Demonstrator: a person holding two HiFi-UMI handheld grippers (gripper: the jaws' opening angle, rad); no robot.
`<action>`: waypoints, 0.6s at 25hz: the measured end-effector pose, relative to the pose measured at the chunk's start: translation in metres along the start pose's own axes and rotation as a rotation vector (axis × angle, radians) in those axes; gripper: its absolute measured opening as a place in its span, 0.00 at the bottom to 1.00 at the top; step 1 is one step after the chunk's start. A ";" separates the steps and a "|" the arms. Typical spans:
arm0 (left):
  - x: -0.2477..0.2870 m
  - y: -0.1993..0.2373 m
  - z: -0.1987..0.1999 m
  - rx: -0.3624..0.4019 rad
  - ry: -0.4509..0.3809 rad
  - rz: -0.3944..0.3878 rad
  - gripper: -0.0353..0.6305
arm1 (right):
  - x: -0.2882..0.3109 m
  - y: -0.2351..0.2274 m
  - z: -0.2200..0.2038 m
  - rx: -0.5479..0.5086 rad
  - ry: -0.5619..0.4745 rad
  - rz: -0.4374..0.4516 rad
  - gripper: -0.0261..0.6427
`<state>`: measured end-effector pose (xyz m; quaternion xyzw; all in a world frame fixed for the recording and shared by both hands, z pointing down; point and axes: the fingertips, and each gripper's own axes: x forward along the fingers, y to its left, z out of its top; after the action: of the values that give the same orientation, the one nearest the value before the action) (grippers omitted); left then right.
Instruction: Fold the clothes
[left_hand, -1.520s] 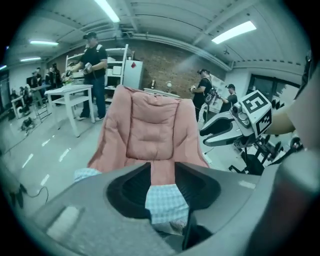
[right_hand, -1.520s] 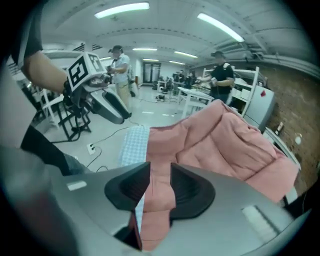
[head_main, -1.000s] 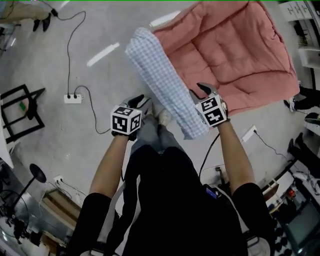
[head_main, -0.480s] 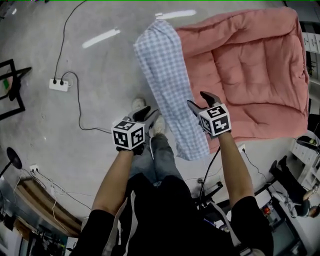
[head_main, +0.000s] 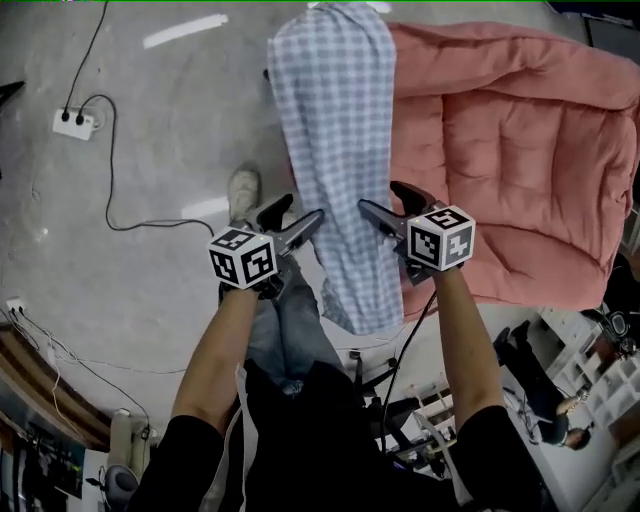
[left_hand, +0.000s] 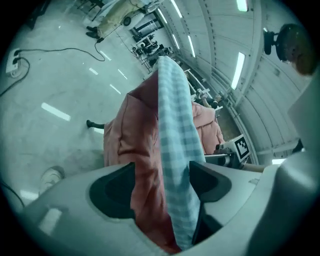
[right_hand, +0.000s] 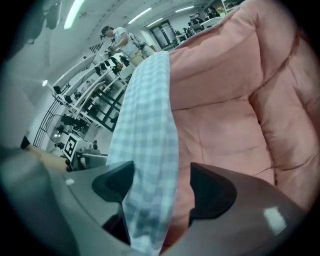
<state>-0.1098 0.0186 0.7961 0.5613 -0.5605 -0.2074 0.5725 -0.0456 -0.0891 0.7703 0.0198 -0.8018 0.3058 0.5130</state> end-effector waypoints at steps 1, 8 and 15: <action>0.005 0.005 0.003 -0.018 -0.016 -0.032 0.58 | 0.004 -0.001 0.000 0.017 -0.001 0.024 0.56; 0.033 -0.006 0.001 -0.087 -0.039 -0.237 0.58 | 0.008 0.003 -0.002 0.100 0.034 0.189 0.56; 0.057 -0.021 -0.005 -0.121 -0.012 -0.345 0.58 | 0.013 0.008 -0.012 0.173 0.054 0.305 0.55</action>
<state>-0.0809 -0.0350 0.8020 0.6125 -0.4458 -0.3391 0.5578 -0.0447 -0.0725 0.7806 -0.0661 -0.7522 0.4481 0.4785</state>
